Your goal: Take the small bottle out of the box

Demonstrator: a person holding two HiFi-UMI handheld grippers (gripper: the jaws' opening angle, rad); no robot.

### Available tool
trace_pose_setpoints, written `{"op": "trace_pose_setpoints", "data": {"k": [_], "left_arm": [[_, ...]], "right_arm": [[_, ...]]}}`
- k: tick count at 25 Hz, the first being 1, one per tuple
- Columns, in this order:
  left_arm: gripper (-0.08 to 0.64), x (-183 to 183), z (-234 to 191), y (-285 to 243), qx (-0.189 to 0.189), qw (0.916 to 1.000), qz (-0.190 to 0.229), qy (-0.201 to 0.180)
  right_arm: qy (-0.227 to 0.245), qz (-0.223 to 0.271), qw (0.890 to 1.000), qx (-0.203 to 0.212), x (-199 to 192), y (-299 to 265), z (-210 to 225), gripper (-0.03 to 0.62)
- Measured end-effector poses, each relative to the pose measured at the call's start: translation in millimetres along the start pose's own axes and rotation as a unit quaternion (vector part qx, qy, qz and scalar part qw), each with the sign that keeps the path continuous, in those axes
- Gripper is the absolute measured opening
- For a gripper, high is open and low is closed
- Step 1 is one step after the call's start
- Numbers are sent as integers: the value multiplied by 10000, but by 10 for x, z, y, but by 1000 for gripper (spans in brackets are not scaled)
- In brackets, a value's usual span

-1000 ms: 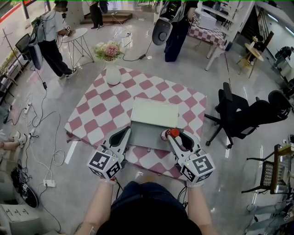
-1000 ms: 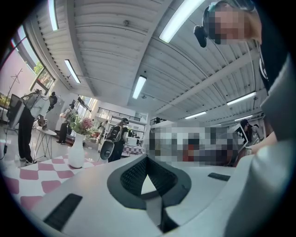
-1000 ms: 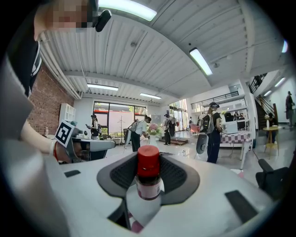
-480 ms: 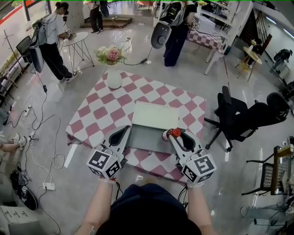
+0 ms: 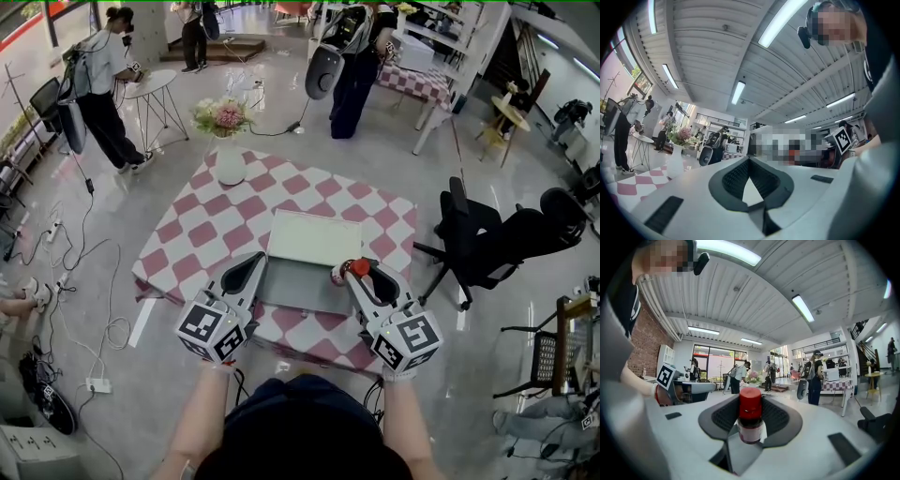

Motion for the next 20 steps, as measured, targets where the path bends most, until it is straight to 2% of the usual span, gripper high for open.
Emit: {"op": "trace_pose_setpoints", "data": {"k": [20], "left_arm": [[9,17,-100,-95,-30,9999,89,79]], "right_arm": [[76,-31,9999,71,24,-84,42,144]]}}
Point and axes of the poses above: the fingertips, and each gripper's own axes: y backward along the fingers, z to its right, x out of its top, the point moved 4 cm from there along y, backward along the fingers, and after that the axes turned 2 degrees about -x, right-handed, at the moved point
